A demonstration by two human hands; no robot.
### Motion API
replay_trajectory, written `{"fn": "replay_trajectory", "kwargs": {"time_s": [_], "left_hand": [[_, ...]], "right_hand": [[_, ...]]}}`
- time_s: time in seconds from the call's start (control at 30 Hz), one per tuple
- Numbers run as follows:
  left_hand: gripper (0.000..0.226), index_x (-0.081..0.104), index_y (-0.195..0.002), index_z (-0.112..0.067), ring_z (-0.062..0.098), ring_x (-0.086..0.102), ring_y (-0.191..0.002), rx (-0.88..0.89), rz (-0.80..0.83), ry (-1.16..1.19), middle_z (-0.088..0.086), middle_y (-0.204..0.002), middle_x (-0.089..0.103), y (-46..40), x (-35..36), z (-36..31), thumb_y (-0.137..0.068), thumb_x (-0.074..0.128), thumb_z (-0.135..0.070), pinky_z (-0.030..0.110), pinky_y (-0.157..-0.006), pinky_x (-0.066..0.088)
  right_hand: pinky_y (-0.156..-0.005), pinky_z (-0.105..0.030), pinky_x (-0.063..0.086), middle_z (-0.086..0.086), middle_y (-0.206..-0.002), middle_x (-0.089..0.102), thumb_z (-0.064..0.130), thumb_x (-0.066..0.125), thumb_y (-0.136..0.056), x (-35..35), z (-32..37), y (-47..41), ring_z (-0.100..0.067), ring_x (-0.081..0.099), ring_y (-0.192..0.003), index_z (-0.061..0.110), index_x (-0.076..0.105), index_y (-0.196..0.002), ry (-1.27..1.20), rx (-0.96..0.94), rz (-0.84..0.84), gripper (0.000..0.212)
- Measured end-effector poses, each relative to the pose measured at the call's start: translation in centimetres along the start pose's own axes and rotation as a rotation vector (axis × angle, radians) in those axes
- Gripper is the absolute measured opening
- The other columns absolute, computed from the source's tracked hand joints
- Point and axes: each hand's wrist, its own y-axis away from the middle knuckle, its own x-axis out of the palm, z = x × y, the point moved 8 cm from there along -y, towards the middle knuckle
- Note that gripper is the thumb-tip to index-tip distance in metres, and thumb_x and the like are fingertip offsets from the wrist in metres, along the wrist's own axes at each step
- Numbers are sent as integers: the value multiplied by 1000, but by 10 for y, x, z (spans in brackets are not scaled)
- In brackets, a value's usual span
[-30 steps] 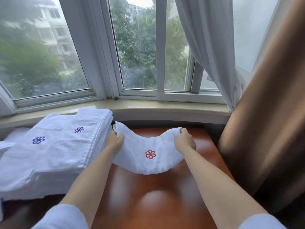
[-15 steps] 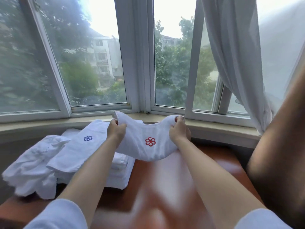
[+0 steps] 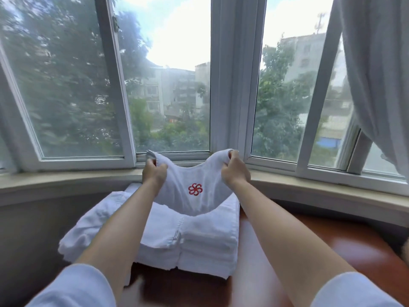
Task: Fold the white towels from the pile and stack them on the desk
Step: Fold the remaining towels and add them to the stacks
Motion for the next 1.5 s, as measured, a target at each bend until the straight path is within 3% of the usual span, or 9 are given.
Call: {"fn": "replay_trajectory", "kwargs": {"time_s": [0.2, 0.33, 0.57, 0.87, 0.97, 1.07, 1.13, 1.23, 1.5], "left_hand": [[4, 55, -89, -11, 25, 51, -75, -109, 81, 132, 7, -80, 54, -39, -25, 45, -86, 52, -11, 28, -66, 41], [45, 28, -116, -16, 22, 55, -55, -385, 206, 385, 12, -85, 51, -43, -28, 80, -82, 54, 0, 25, -41, 48], [5, 53, -83, -4, 25, 65, -58, -621, 585, 203, 10, -61, 61, -48, -17, 115, -83, 49, -6, 33, -65, 59], [39, 50, -115, 1, 36, 71, -76, -972, 978, -132, 24, -79, 68, -54, -23, 166, -81, 62, -15, 38, -68, 59], [61, 31, -137, -17, 41, 69, -93, -1022, 1060, -217, 21, -124, 54, -55, -26, 184, -86, 63, -9, 46, -82, 57], [73, 31, -145, -20, 33, 60, -111, -1012, 1032, -361, 11, -147, 34, -62, -27, 203, -86, 70, -35, 44, -94, 51], [65, 44, -138, -10, 28, 62, -105, -970, 918, -377, 14, -127, 56, -72, -24, 214, -87, 68, -42, 37, -92, 52], [35, 55, -116, -10, 17, 56, -61, -821, 799, -411, 7, -86, 56, -87, -16, 219, -90, 66, -32, 26, -61, 52], [22, 60, -101, -10, 11, 44, -52, -629, 590, -216, 4, -76, 49, -118, 6, 220, -87, 71, -23, 18, -42, 40]], "right_hand": [[-77, -35, 38, -12, -127, 56, 17, 41, -96, 60, 46, -13, -33, 56, -111, 18, 36, -136, 4, -20, 5, 40], [-71, -33, 34, -15, -114, 58, 21, 41, -97, 94, 75, -34, -34, 56, -102, 18, 40, -127, 38, -57, 12, 30], [-63, -34, 33, -9, -91, 54, 20, 39, -95, 147, 105, -82, -30, 54, -84, 19, 40, -110, 77, -139, 46, 15], [-66, -34, 34, -17, -104, 57, 20, 38, -97, 200, 91, -132, -36, 57, -88, 16, 43, -119, 21, -128, 60, 23], [-66, -34, 34, -15, -103, 61, 16, 39, -95, 218, 88, -145, -35, 58, -91, 14, 46, -115, 43, -156, 58, 21], [-71, -33, 32, -11, -100, 67, 11, 42, -92, 246, 75, -147, -33, 60, -93, 16, 52, -111, 151, -198, 104, 22], [-74, -33, 30, -9, -98, 67, 7, 43, -89, 263, 58, -146, -31, 59, -93, 18, 55, -107, 209, -180, 149, 24], [-81, -33, 33, -8, -101, 67, 5, 43, -86, 278, 27, -151, -29, 58, -99, 18, 56, -104, 339, -100, 218, 26], [-83, -35, 29, 0, -110, 62, 22, 42, -88, 307, -5, -158, -24, 55, -106, 26, 59, -108, 514, -1, 472, 27]]}}
